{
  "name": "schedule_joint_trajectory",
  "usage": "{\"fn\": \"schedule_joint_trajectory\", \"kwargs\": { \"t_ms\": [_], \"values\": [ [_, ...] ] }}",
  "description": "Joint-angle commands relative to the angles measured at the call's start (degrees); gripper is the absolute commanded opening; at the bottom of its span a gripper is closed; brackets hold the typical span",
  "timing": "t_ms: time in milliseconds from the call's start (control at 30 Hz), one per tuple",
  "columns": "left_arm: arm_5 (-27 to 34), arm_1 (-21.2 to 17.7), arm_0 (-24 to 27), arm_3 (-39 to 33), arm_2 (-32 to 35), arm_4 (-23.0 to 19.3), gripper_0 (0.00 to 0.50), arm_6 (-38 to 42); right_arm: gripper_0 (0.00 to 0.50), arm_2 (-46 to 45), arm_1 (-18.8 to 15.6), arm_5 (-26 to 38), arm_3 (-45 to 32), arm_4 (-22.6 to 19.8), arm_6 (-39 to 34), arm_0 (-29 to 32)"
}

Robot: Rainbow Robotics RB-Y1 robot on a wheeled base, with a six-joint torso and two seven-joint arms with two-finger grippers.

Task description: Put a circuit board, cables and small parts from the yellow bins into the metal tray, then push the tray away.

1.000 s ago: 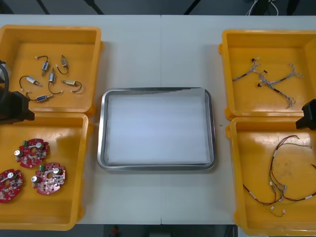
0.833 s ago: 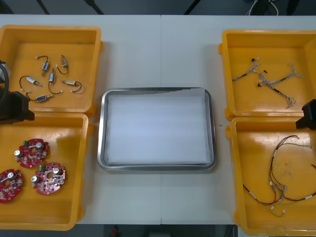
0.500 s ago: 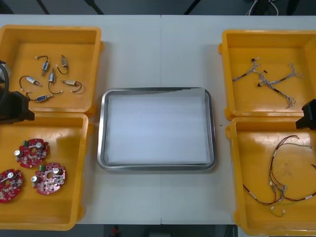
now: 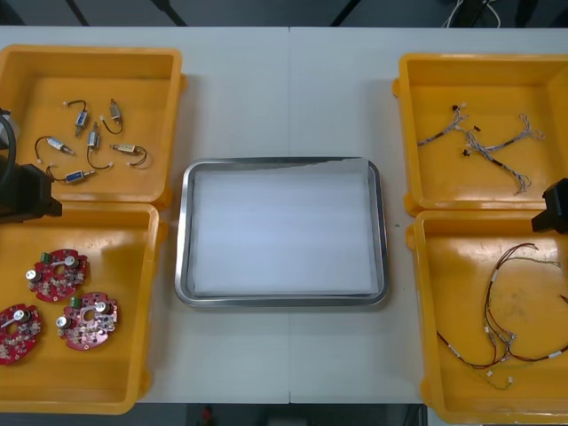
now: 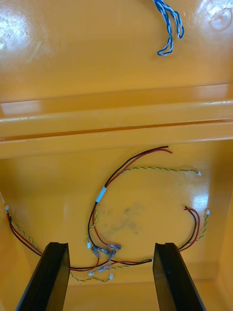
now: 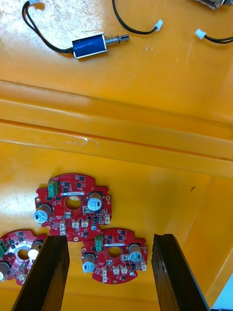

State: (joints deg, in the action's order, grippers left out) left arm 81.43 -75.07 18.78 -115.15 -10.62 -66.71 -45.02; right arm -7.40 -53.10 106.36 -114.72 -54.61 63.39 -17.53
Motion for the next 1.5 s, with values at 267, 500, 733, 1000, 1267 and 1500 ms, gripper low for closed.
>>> {"fn": "schedule_joint_trajectory", "kwargs": {
  "t_ms": [267,500,733,1000,1267,1500],
  "values": [
    [-0.5,0.4,-0.2,-1.0,1.7,0.5,0.500,2.4,0.500,-0.1,0.5,0.3,-0.4,0.1,-3.1,-1.3],
    [-0.5,0.4,-0.2,-1.0,1.7,0.5,0.500,2.4,0.500,-0.1,0.5,0.3,-0.4,0.1,-3.1,-1.3],
    [-0.5,0.4,-0.2,-1.0,1.7,0.5,0.500,2.4,0.500,-0.1,0.5,0.3,-0.4,0.1,-3.1,-1.3],
    [-0.5,0.4,-0.2,-1.0,1.7,0.5,0.500,2.4,0.500,-0.1,0.5,0.3,-0.4,0.1,-3.1,-1.3],
    [-0.5,0.4,-0.2,-1.0,1.7,0.5,0.500,2.4,0.500,-0.1,0.5,0.3,-0.4,0.1,-3.1,-1.3],
    [-0.5,0.4,-0.2,-1.0,1.7,0.5,0.500,2.4,0.500,-0.1,0.5,0.3,-0.4,0.1,-3.1,-1.3]
  ]
}}
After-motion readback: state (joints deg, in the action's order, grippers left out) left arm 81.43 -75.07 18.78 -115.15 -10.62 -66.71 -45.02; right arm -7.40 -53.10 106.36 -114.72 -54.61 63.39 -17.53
